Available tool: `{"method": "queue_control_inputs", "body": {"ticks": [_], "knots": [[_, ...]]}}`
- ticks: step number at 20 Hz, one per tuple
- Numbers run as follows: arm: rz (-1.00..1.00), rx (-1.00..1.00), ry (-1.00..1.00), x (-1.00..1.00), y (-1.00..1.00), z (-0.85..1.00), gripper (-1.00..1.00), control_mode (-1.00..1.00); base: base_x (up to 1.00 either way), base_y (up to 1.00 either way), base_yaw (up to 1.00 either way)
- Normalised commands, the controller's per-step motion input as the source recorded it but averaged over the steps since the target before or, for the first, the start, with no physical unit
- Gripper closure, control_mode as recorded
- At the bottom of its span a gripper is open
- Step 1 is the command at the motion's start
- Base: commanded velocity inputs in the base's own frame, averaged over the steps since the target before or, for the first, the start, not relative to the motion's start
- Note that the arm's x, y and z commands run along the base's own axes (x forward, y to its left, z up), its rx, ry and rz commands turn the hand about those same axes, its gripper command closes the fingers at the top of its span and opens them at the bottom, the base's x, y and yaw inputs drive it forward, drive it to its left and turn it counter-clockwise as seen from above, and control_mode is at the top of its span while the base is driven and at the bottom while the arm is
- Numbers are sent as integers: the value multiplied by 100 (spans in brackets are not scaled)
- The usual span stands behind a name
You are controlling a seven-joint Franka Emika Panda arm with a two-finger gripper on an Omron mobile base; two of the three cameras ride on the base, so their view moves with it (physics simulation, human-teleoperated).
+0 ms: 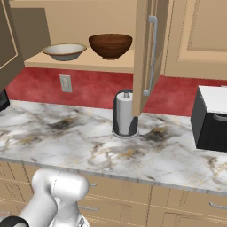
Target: Open the cabinet. Pick the bowls from the counter and place them in the cabinet. Then close the cabinet.
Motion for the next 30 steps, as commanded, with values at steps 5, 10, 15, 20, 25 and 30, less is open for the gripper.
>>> {"method": "queue_control_inputs", "body": {"ticks": [5, 10, 15, 20, 25, 30], "knots": [[-1, 0, -3, 26, 14, -6, -100, -100, 0, 0, 0], [-1, 0, -8, 22, 14, -11, -100, -100, 0, 0, 0], [0, 0, -19, 26, 10, -25, -100, -100, 0, 0, 0], [0, 0, -14, 45, 2, -25, -100, -100, 0, 0, 0], [0, 0, -7, 63, 9, -22, -100, -100, 0, 0, 0], [0, 0, 0, 72, 20, -19, -100, -100, 0, 0, 0]]}}
